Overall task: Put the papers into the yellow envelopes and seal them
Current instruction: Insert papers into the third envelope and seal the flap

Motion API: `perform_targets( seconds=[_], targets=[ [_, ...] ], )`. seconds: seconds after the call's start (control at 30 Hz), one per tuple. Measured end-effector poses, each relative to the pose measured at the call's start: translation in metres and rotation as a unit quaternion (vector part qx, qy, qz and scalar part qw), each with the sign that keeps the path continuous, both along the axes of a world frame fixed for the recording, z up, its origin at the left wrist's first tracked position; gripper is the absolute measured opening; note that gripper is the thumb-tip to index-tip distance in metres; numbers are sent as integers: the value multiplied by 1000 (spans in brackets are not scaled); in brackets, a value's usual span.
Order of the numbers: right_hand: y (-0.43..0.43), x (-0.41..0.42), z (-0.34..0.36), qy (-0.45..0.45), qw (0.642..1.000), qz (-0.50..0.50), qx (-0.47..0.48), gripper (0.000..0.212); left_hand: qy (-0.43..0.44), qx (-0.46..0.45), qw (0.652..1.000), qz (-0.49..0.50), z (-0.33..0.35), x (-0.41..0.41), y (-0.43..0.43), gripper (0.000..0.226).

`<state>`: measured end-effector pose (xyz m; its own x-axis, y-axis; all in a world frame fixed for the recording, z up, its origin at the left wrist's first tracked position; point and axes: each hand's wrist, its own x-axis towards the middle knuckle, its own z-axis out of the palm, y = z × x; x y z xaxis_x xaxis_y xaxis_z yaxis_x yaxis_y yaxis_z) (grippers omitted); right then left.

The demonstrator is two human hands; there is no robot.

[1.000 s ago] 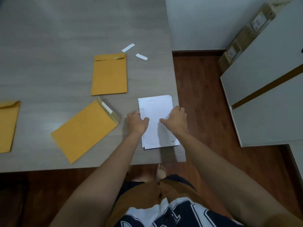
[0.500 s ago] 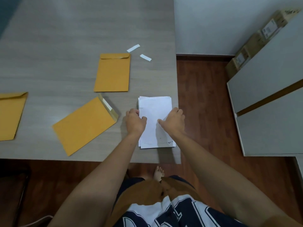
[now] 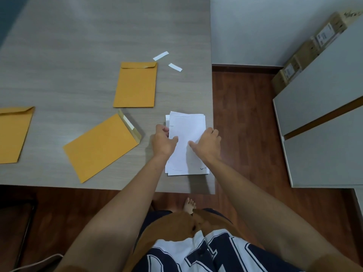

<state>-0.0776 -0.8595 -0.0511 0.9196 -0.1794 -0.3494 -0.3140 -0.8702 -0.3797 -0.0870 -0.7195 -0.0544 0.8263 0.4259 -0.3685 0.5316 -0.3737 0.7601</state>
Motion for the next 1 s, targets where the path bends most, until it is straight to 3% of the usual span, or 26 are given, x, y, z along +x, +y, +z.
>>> perform_targets(
  seconds=[0.27, 0.4, 0.57, 0.73, 1.0],
  targets=[
    [-6, -5, -5, -25, 999, 0, 27, 72, 28, -82, 996, 34, 5, 5, -1, 38],
    [-8, -8, -8, -35, 999, -2, 39, 71, 35, -70, 997, -18, 3, 4, -1, 14],
    [-10, -10, -11, -48, 997, -13, 61, 68, 27, -55, 997, -48, 6, 3, -8, 25],
    [-16, -12, -7, -86, 995, -12, 54, 69, 29, -84, 996, -14, 10, 7, -4, 29],
    [4, 6, 17, -109, 968, -47, 222, 63, 11, -157, 986, 58, 23, 17, 22, 28]
  ],
)
